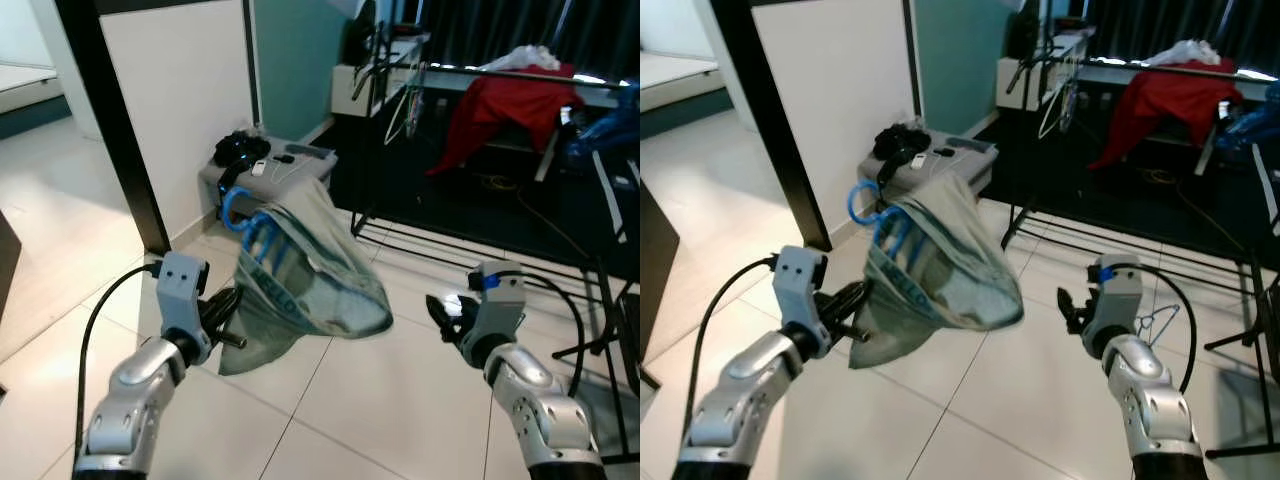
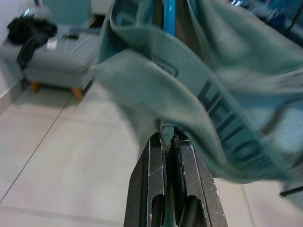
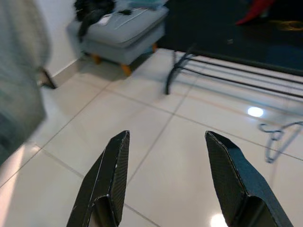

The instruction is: Hang hanger

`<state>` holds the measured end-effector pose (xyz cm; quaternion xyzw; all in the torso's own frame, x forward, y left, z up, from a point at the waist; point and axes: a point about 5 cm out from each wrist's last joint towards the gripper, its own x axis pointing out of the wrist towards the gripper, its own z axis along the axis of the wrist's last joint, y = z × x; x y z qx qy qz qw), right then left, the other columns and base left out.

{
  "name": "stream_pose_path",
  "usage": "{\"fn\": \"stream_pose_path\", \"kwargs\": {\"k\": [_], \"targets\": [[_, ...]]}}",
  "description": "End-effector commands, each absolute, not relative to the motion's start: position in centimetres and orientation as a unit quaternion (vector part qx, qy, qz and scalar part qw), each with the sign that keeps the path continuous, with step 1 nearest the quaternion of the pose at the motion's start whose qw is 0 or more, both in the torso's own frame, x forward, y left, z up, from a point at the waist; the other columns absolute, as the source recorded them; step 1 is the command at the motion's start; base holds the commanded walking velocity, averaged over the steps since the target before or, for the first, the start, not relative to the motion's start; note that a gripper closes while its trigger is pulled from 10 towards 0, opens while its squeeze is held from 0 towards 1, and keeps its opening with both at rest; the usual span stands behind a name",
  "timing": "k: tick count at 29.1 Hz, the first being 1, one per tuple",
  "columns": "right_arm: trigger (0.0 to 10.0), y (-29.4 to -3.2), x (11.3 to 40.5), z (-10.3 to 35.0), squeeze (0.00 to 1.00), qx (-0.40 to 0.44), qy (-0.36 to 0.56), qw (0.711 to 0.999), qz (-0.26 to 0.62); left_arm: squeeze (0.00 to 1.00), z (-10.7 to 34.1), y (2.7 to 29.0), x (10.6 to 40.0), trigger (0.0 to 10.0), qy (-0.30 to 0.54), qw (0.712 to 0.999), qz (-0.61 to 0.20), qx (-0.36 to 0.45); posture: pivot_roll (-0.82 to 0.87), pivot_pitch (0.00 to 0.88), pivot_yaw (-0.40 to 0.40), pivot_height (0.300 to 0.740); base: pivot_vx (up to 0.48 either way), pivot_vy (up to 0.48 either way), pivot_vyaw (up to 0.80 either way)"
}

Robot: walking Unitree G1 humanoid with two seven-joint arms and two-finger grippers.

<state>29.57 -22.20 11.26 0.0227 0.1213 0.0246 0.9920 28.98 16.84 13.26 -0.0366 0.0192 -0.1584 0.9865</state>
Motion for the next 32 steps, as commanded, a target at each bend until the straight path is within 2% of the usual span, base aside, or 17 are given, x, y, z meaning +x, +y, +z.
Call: {"fn": "stream_pose_path", "kwargs": {"k": [1,6,11,32], "targets": [[10.0,-22.3,29.3,11.8,0.0,0.019,0.102,0.995,0.012,0.0,13.7,17.4,28.5,10.0,-0.002,0.992,-0.124,-0.031,-0.08,0.0,-0.014,0.74,0.0,0.0,0.0],[10.0,-22.1,28.9,11.9,0.0,0.008,0.096,0.995,0.012,0.0,13.7,17.4,28.0,10.0,-0.016,0.995,-0.099,-0.023,-0.08,0.0,-0.018,0.74,0.05,0.0,0.0],[10.0,-21.9,29.0,12.0,0.0,-0.015,0.092,0.996,0.015,0.0,13.8,16.6,27.9,10.0,-0.023,0.993,-0.119,-0.015,-0.08,0.0,-0.025,0.74,0.287,0.0,0.0],[10.0,-21.9,29.6,12.2,0.0,0.003,0.081,0.997,0.017,0.0,14.2,15.0,28.6,10.0,-0.034,0.986,-0.163,0.025,-0.08,0.0,-0.028,0.74,0.312,0.0,-0.8]]}}
